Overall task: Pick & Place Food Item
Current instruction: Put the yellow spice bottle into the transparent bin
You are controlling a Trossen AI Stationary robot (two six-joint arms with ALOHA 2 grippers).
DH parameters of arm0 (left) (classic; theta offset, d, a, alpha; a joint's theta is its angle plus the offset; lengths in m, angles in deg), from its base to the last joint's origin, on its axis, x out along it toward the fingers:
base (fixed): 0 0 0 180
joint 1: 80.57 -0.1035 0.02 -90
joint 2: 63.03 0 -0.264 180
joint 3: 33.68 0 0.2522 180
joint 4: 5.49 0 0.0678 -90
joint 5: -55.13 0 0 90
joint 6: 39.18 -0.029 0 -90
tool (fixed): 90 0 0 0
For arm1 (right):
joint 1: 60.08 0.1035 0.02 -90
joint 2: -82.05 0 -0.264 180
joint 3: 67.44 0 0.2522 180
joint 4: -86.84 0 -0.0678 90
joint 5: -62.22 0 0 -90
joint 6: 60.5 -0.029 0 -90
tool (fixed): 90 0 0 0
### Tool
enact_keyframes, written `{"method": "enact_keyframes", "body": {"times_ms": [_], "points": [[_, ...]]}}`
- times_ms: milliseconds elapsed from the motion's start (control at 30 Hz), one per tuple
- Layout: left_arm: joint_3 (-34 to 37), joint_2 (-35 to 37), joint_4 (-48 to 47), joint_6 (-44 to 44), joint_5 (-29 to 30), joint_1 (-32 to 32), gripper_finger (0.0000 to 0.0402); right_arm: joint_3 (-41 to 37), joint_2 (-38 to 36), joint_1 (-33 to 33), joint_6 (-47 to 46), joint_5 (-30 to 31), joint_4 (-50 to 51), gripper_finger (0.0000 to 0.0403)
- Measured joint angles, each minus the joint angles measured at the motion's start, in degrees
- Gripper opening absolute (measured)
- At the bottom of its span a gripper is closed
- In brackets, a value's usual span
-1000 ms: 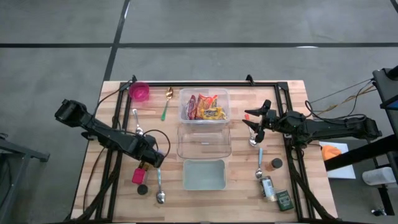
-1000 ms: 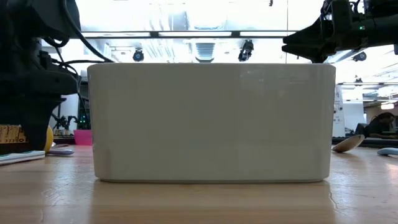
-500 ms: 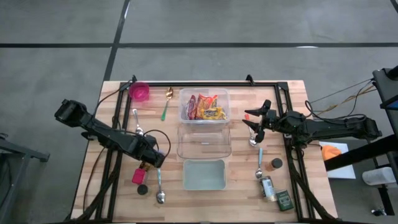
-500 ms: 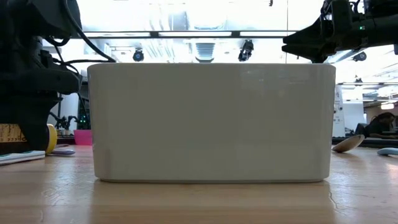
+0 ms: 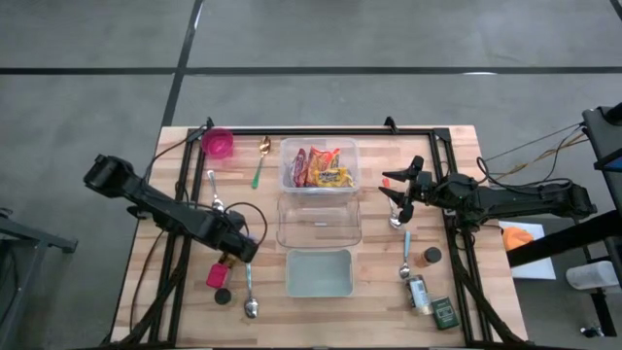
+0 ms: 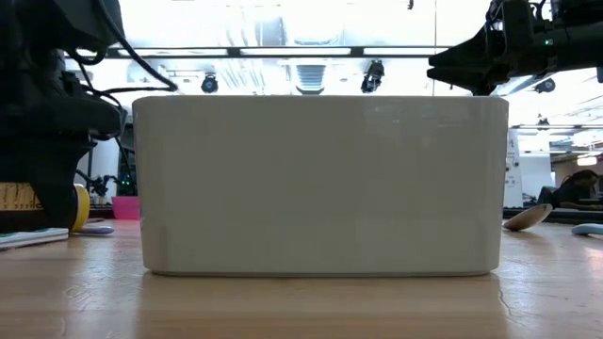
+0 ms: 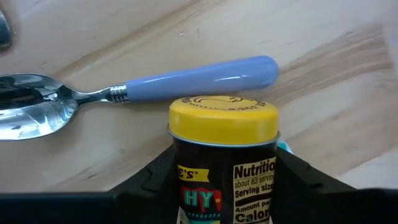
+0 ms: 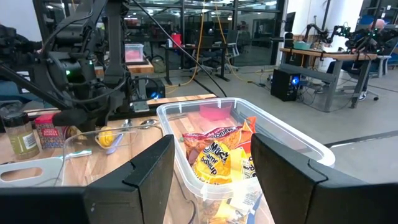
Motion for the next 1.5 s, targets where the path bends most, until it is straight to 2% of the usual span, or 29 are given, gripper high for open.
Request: {"method": "enact_keyframes", "body": {"times_ms": [200, 433, 633, 800, 967, 1100, 1233, 1500], "points": [[-2.2, 3.1, -3.0, -0.2, 1.9, 0.0, 0.0182, 0.0, 0.0, 0.0, 0.0, 0.0, 0.0, 0.0211], [-8.3, 4.9, -7.2, -5.8, 11.3, 0.0, 0.017, 0.0, 0.0, 0.0, 0.0, 0.0, 0.0, 0.0211], [-15.0, 5.0, -7.1, -16.5, 21.8, 0.0, 0.0188, 0.0, 0.0, 0.0, 0.0, 0.0, 0.0, 0.0211], [-19.8, 5.0, -6.5, -25.7, 29.3, 0.0, 0.0173, 0.0, 0.0, 0.0, 0.0, 0.0, 0.0, 0.0211], [-21.5, 5.0, 3.7, -40.6, 34.6, 0.0, 0.0177, 0.0, 0.0, 0.0, 0.0, 0.0, 0.0, 0.0211], [-21.4, 5.0, 11.8, -53.1, 35.2, -0.8, 0.0197, 0.0, 0.0, 0.0, 0.0, 0.0, 0.0, 0.0211], [-21.4, 5.0, 16.6, -58.9, 35.0, -3.1, 0.0196, 0.0, 0.0, 0.0, 0.0, 0.0, 0.0, 0.0211], [-21.1, 1.4, 24.9, -68.7, 25.3, -9.6, 0.0171, 0.0, 0.0, 0.0, 0.0, 0.0, 0.0, 0.0211]]}}
